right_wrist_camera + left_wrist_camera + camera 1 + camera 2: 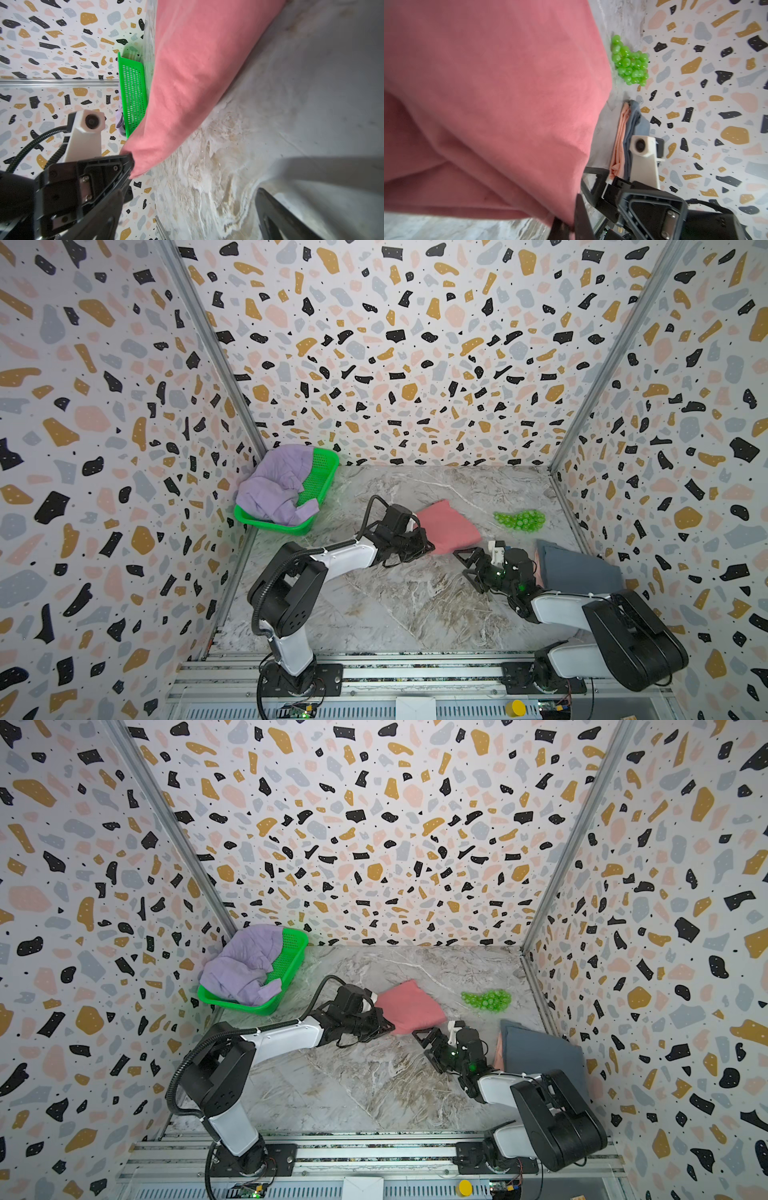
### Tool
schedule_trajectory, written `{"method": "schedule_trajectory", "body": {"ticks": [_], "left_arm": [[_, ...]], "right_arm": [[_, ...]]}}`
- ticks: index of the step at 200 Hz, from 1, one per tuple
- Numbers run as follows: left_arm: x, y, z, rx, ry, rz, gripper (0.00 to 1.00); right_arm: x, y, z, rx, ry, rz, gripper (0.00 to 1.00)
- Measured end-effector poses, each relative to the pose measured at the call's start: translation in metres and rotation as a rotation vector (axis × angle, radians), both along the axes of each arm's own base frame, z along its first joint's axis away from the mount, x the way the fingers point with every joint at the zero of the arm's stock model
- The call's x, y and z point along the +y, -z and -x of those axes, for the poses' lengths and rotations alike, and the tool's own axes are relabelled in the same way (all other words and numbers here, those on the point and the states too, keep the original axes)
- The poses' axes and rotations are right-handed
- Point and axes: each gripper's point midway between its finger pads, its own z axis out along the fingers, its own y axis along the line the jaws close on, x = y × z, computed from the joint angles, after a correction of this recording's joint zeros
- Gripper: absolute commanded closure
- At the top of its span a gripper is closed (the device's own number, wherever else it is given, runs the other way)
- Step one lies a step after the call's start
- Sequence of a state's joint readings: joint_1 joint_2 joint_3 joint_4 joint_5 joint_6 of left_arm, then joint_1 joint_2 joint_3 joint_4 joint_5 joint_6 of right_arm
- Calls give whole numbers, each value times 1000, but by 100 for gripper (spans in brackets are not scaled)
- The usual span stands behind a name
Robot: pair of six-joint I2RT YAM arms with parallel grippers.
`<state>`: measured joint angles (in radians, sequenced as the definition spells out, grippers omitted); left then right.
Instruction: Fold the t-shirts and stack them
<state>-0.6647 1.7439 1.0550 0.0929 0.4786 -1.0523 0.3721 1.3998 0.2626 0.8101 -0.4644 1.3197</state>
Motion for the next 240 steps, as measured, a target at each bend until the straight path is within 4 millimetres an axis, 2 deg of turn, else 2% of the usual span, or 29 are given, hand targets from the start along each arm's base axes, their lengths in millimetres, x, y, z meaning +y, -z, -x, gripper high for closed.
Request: {"method": "schedule_trajectory", "body": {"ticks": [21, 42, 115, 134, 158, 191, 199, 213, 228, 240], "left_arm": [[-4, -13, 2, -12, 6, 33, 100], [-7, -15, 4, -12, 11, 45, 100], [1, 7, 30, 52, 33, 29, 100], [0, 2, 32, 43, 39, 37, 100], [-2, -8, 35, 26, 59, 59, 100], [-3, -12, 42, 22, 105, 66, 100], [-2, -10, 45, 23, 118, 61, 100], [0, -7, 49, 24, 138, 44, 99], [4, -2, 55, 22, 168, 12, 88], [8, 1, 61, 12, 201, -14, 74]], "right_arm": [[6, 6, -4, 31, 11, -49, 1], [11, 12, -6, 64, 22, -81, 1], [16, 7, -32, 68, 113, -191, 0], [25, 17, -35, 100, 112, -215, 2], [38, 15, -35, 87, 91, -257, 6], [47, 18, -36, 89, 81, -274, 23], [47, 19, -38, 91, 83, -271, 34], [50, 19, -42, 87, 82, -263, 59], [55, 19, -48, 87, 67, -248, 85], [61, 20, -52, 89, 40, -217, 96]]}}
